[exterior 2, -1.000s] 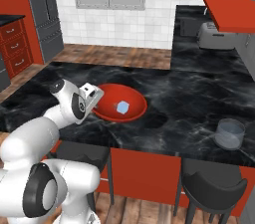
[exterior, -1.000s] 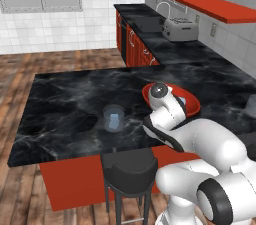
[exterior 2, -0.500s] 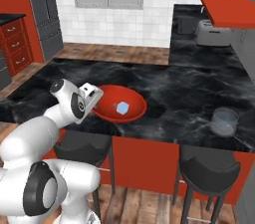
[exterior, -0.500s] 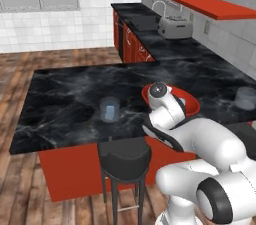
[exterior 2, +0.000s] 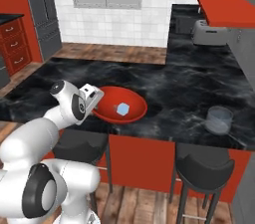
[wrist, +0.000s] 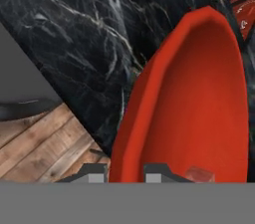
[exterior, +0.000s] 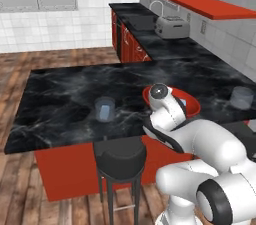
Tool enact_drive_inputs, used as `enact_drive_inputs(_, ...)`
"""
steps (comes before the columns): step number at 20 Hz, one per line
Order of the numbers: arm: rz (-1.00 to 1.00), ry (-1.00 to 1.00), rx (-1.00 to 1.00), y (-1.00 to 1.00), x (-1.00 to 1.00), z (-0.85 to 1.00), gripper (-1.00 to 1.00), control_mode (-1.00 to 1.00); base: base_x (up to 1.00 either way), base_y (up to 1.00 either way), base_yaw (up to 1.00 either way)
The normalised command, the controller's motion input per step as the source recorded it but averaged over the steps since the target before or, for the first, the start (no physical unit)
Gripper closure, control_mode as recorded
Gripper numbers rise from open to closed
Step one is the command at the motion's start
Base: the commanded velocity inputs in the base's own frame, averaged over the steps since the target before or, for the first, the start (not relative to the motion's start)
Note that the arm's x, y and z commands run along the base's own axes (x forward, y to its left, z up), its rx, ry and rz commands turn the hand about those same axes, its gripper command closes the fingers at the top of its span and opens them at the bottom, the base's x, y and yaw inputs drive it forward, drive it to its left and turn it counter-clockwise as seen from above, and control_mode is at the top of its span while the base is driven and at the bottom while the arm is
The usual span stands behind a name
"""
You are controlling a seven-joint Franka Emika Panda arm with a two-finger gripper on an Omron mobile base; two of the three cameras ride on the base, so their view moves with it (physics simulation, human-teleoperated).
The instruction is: There are four ice cubes in the ice bowl. Place two ice cubes in each glass of water.
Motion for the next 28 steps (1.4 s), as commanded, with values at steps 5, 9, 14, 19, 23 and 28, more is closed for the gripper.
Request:
enact_drive_inputs(5, 0.0, 0.0, 0.0, 0.0, 0.0, 0.0, 1.0, 1.0, -0.19, -0.72, 0.05)
enact_drive_inputs(9, 0.0, 0.0, 0.0, 0.0, 0.0, 0.0, 1.0, 1.0, 0.0, -0.56, 0.1)
enact_drive_inputs(14, 0.0, 0.0, 0.0, 0.0, 0.0, 0.0, 1.0, 1.0, 0.0, -0.55, 0.22)
enact_drive_inputs(19, 0.0, 0.0, 0.0, 0.0, 0.0, 0.0, 1.0, 1.0, 0.0, -0.51, 0.23)
enact_drive_inputs(23, 0.0, 0.0, 0.0, 0.0, 0.0, 0.0, 1.0, 1.0, 0.06, -0.23, 0.22)
enact_drive_inputs(28, 0.0, 0.0, 0.0, 0.0, 0.0, 0.0, 1.0, 1.0, 0.0, -0.04, 0.14)
